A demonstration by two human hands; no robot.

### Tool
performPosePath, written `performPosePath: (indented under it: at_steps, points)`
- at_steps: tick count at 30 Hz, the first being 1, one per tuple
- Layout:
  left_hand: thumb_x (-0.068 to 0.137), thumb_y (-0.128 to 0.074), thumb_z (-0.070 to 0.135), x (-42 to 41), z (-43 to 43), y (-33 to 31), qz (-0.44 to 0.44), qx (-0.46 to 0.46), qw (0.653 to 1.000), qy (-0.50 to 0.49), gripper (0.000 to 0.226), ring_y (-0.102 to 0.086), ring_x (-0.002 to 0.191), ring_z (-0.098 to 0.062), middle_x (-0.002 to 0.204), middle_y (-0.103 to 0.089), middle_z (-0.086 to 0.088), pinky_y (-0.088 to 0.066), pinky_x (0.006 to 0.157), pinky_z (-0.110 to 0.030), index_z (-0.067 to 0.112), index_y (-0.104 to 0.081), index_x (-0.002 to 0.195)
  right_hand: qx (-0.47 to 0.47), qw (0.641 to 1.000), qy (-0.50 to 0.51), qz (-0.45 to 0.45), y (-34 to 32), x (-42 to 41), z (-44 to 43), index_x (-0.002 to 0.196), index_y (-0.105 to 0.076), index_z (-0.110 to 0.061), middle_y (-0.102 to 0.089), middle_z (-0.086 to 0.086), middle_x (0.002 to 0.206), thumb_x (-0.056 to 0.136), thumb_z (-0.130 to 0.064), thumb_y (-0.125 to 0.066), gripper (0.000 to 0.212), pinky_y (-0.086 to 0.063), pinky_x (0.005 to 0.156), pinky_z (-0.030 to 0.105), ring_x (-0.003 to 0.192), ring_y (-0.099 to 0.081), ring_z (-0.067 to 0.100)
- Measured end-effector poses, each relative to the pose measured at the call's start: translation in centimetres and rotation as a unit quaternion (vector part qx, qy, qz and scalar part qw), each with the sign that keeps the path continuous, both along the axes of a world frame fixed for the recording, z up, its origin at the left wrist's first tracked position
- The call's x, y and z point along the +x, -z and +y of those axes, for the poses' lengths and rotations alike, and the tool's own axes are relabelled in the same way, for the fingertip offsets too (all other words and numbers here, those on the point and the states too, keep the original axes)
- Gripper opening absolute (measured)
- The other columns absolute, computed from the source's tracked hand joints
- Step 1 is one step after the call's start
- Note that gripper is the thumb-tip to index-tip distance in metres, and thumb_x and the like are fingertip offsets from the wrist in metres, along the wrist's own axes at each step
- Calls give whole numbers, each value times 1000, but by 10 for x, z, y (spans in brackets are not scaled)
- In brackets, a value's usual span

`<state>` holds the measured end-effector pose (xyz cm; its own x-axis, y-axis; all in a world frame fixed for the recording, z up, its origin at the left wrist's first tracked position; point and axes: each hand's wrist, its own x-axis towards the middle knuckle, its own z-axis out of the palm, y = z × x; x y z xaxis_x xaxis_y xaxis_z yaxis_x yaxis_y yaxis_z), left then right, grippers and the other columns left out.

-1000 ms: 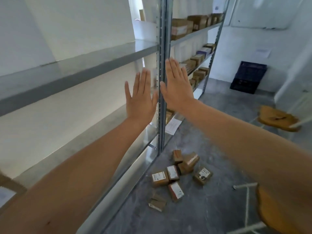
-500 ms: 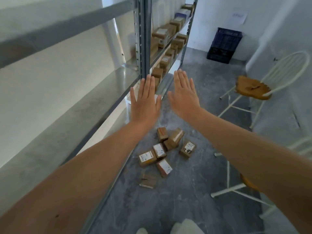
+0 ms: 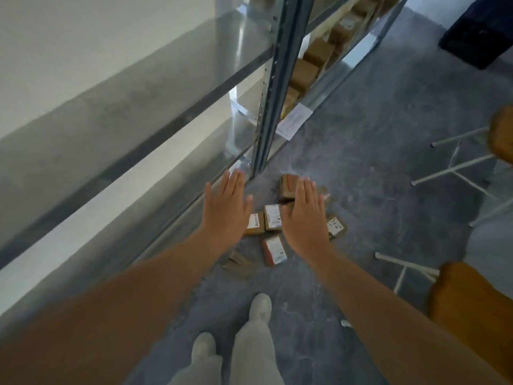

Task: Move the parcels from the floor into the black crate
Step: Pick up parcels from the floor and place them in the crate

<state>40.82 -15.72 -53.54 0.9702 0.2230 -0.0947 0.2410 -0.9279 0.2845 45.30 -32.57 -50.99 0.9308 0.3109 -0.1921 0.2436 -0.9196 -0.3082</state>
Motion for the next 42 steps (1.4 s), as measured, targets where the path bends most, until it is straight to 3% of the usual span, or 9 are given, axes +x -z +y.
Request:
performPosePath:
  at_steps: [14,18,22,26,30,33,36,39,42]
  points:
    - [105,-34,32,-8,3,266,224,-81,965,-111,52,-23,149,-24,158,-33,-9,-17,120,-44,8,-33,151,7,956,69,286,287,16,-35,155,-16,-6,-18,13,161,102,-24,-42,62,-16,122,43,149,-16,27]
    - [105,-37,22,-19,0,346,271,-151,938,-152,40,-46,131,-32,140,-51,-18,-33,110,-44,3,-48,138,31,913,148,379,360,-5,-35,156,-13,-10,-18,10,162,103,-28,-39,62,-24,120,42,148,-21,30]
    - [101,-41,16,-30,0,433,315,-228,899,-201,17,-57,92,-28,94,-59,-11,-44,75,-34,7,-55,98,62,842,261,468,441,-20,-27,154,-23,-11,-31,12,156,103,-27,-40,56,-29,113,38,141,-34,30]
    - [99,-45,5,-33,8,522,343,-262,880,-196,25,-55,115,-35,122,-59,-19,-40,99,-40,-1,-58,119,63,775,338,530,521,-29,-13,140,-45,-3,-50,16,136,104,-22,-40,42,-37,90,30,122,-50,29]
    - [98,-42,-8,-19,18,588,342,-325,860,-195,32,-53,73,-24,76,-53,-14,-43,77,-38,6,-56,74,97,734,386,551,589,-34,-6,144,-39,-3,-47,17,142,104,-34,-40,51,-38,108,36,129,-47,29]
    - [98,-43,1,-8,17,609,398,-325,840,-175,26,-43,65,-7,75,-47,-2,-37,56,-19,11,-54,77,153,687,443,555,621,-37,5,148,-34,-5,-43,17,149,103,-50,-34,64,-34,115,42,136,-43,31]
    - [96,-46,12,-4,16,607,422,-356,812,-188,14,-49,73,-16,88,-53,-9,-37,63,-26,9,-60,98,249,604,513,557,622,-33,20,147,-40,-7,-53,19,141,101,-58,-27,70,-53,89,37,126,-54,31]
    - [97,-52,18,9,27,566,326,-407,808,-275,14,-57,86,-25,94,-60,-14,-44,77,-31,9,-63,94,283,588,527,544,582,-24,28,142,-44,-6,-59,20,131,99,-61,-30,71,-53,58,32,113,-61,33]
    - [96,-54,17,28,40,492,294,-416,808,-296,19,-63,90,-25,106,-67,-18,-47,69,-19,5,-68,100,323,586,543,508,515,-4,31,141,-43,-6,-63,18,113,99,-55,-41,64,-60,64,41,94,-64,31]
